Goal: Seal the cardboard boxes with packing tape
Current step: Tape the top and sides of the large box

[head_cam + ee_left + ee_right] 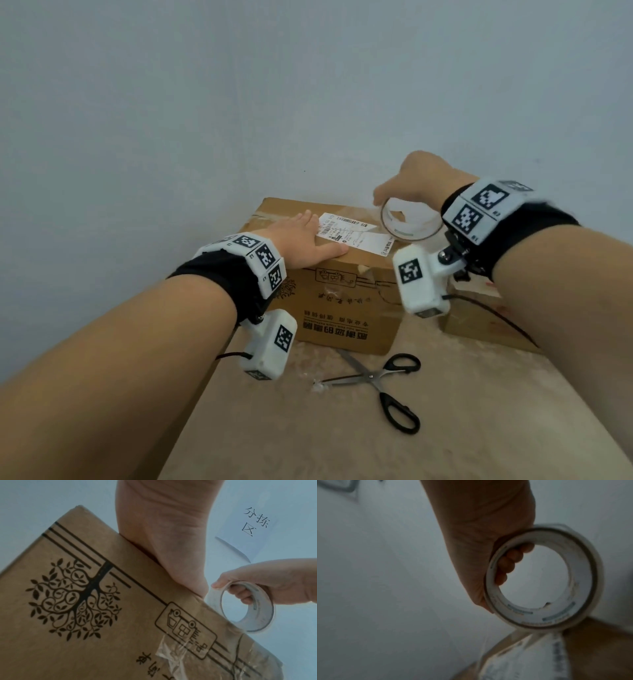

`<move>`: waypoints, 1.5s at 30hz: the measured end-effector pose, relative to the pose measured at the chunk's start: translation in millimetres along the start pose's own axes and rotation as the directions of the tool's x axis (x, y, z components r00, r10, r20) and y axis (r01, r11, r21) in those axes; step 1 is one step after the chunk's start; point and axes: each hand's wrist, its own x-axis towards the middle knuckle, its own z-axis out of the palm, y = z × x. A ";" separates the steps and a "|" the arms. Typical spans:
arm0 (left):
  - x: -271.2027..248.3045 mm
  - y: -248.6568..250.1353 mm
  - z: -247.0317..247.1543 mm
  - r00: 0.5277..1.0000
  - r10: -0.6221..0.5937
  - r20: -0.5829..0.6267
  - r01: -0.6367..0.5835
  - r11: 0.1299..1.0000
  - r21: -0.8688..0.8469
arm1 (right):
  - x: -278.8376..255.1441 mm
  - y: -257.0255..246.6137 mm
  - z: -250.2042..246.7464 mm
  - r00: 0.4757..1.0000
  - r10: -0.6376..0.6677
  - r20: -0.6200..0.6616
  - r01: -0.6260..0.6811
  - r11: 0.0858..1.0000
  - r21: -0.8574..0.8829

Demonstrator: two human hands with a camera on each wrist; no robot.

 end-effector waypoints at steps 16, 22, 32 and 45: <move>8.7 48.8 -4.9 0.995 0.102 0.015 -0.102 0.995 -0.002 | -3.4 12.8 20.0 0.999 -0.023 -0.047 0.025 0.999 0.048; 14.6 46.2 -3.2 0.996 0.082 0.020 -0.081 0.996 -0.040 | -7.3 26.5 21.0 0.994 0.039 -0.102 0.008 0.906 0.424; 13.9 45.2 -1.4 0.996 0.090 0.021 -0.089 0.995 -0.055 | 4.0 56.9 11.5 0.998 0.056 -0.026 -0.056 0.998 -0.034; 17.6 45.2 -0.1 0.994 0.096 0.044 -0.093 0.993 -0.067 | -2.9 79.3 26.6 0.979 0.149 0.140 -0.163 0.983 0.089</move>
